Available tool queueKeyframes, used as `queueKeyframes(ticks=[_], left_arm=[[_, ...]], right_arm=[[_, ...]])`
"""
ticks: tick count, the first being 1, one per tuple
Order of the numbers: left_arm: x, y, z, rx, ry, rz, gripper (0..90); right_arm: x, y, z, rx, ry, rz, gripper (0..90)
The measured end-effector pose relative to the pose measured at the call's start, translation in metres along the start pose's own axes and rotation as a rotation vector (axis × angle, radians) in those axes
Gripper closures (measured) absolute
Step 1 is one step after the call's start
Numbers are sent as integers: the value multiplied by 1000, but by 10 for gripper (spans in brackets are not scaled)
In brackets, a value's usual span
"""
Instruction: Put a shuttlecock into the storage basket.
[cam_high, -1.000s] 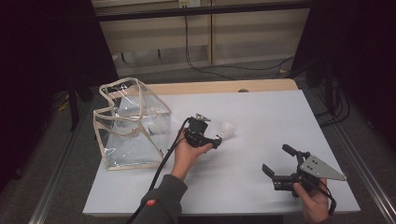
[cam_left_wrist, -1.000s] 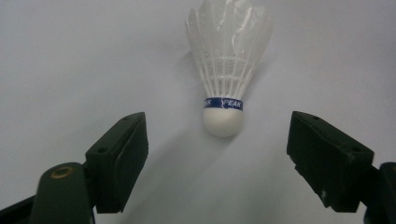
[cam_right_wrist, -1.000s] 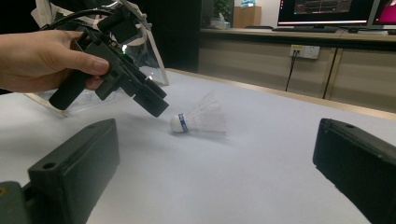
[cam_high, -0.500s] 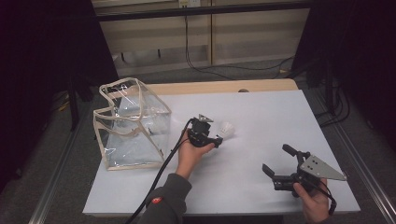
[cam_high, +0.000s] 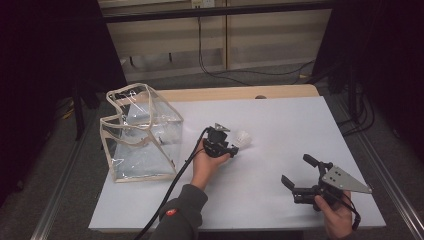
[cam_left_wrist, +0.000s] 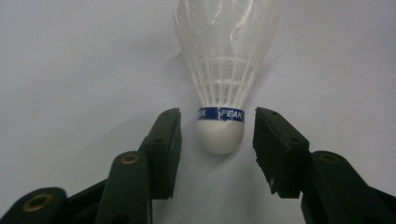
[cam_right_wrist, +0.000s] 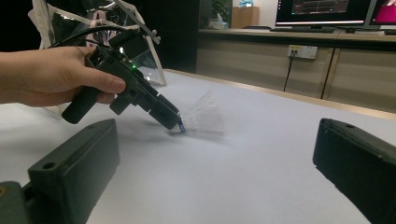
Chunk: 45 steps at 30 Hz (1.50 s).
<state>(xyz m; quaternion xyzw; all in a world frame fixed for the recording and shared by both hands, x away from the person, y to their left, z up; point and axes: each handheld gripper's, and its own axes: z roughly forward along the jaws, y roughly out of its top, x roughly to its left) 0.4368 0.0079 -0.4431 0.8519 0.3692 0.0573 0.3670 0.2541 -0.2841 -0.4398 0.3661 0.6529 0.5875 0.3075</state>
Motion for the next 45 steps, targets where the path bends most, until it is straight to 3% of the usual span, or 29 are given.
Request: queueKeyframes(ticks=[7,20,27,45], left_arm=[[-2,1,4,-1,11,16,569],[-4,0,10,-8,23,1,649],[-1,2,3,18,7,-9,653],[6,9,-25,14,-39,-46,653]], right_arm=[[0,0,0,0,0,0,5],[0,0,0,0,1,0,5],[1,0,1,1,6,-6,5],[1,1,0,-2,4,-2,5]])
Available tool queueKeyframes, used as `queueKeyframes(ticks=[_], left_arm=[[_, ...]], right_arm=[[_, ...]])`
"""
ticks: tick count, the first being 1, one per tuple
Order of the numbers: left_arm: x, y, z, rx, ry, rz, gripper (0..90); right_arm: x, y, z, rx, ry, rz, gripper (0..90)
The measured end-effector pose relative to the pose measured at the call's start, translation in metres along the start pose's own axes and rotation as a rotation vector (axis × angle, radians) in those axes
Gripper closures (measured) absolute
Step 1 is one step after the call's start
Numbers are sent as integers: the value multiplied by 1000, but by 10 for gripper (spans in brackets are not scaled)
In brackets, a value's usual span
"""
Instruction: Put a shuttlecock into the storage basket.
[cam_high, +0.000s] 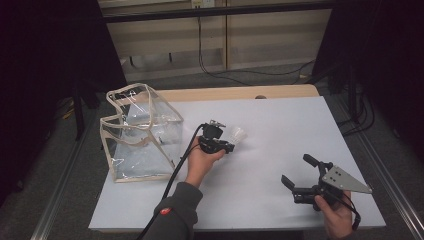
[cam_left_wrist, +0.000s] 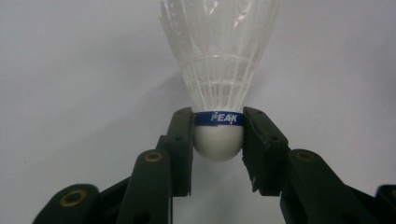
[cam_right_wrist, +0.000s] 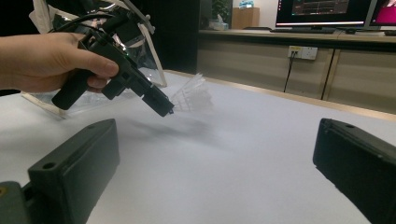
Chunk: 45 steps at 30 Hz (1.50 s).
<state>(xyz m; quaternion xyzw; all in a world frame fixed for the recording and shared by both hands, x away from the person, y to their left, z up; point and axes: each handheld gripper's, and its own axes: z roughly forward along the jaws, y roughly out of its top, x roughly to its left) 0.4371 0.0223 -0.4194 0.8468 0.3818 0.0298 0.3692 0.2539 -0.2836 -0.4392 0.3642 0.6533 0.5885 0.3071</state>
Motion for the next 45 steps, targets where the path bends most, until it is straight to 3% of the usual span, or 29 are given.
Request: queueKeyframes(ticks=[18,23,45], left_arm=[[8,7,-39,-23,15,-21,653],[10,11,-48,-22,17,-8,653],[14,23,-78,-45,11,-27,654]], right_arm=[[2,0,3,2,11,-1,5],[2,0,3,4,10,-3,5],[3,-1,4,5,15,-5,5]])
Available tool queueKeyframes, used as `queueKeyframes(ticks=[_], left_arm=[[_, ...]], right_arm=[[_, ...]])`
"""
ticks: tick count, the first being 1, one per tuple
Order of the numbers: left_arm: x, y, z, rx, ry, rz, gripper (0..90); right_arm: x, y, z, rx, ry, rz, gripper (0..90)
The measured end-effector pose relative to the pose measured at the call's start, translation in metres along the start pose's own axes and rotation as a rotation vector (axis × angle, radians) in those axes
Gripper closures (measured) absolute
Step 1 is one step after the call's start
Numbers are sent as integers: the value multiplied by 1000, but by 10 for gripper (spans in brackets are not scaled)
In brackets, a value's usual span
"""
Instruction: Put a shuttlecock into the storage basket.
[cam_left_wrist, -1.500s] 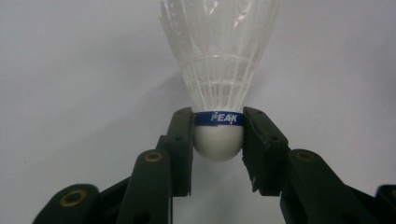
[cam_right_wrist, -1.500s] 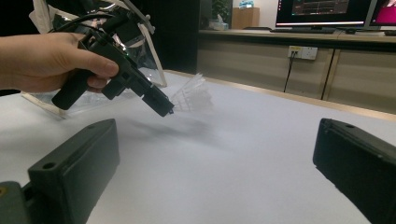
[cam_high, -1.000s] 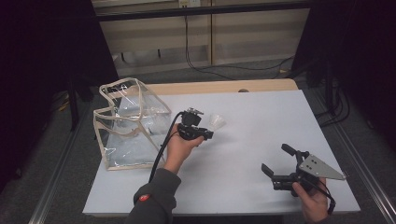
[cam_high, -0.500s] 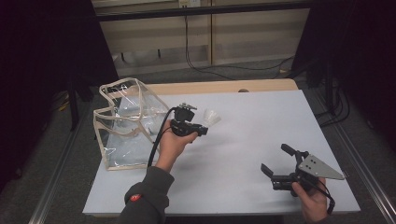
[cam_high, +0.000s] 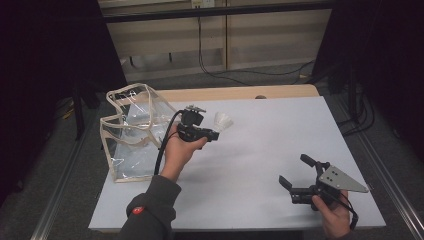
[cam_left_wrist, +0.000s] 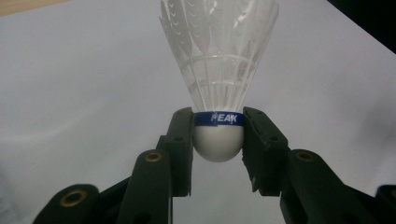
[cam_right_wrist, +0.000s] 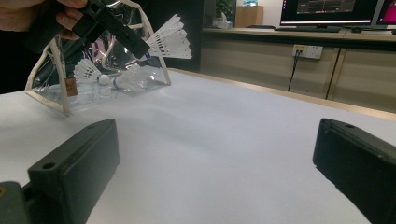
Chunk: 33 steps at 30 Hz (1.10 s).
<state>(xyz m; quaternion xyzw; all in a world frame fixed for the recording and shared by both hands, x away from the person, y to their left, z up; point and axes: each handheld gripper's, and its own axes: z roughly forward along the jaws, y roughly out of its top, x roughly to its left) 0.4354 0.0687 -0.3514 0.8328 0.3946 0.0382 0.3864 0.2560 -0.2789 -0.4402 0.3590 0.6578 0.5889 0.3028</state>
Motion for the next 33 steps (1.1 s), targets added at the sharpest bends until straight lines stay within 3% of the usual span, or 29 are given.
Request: queueKeyframes(ticks=[15,21,33], left_arm=[[5,12,-17,0,7,7,654],[3,19,-26,5,13,29,654],[5,26,-39,-1,12,21,654]], right_arm=[[0,0,0,5,1,-2,5],[0,0,0,1,-1,1,5],[0,0,-1,0,-2,-1,5]])
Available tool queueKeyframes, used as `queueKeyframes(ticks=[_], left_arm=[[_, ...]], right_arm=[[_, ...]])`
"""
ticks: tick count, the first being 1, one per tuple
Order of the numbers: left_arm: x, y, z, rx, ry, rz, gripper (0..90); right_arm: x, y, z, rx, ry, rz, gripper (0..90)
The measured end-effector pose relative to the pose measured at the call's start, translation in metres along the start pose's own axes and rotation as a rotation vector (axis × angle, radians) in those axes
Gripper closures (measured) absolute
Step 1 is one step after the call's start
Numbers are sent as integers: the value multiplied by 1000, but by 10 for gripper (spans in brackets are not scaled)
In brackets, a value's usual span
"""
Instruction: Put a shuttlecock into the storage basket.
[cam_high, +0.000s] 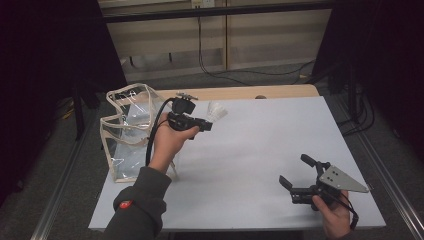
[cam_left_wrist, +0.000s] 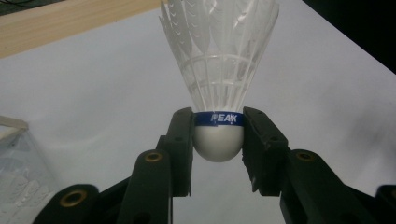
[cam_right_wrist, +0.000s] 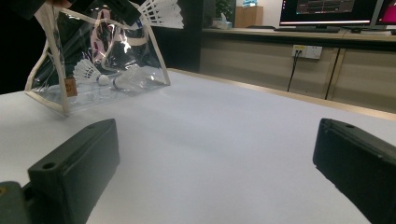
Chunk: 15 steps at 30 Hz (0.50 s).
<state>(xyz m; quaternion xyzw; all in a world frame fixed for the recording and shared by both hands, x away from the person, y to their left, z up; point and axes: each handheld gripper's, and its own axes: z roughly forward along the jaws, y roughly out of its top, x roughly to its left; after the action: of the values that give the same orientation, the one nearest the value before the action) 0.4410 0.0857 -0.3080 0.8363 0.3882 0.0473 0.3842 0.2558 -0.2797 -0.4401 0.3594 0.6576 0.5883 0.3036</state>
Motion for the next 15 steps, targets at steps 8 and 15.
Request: queueKeyframes(ticks=[8,15], left_arm=[[2,4,-10,4,12,-3,654],[3,8,-18,3,21,-1,654]], right_arm=[[0,0,0,0,2,-1,5],[0,0,0,0,1,0,5]])
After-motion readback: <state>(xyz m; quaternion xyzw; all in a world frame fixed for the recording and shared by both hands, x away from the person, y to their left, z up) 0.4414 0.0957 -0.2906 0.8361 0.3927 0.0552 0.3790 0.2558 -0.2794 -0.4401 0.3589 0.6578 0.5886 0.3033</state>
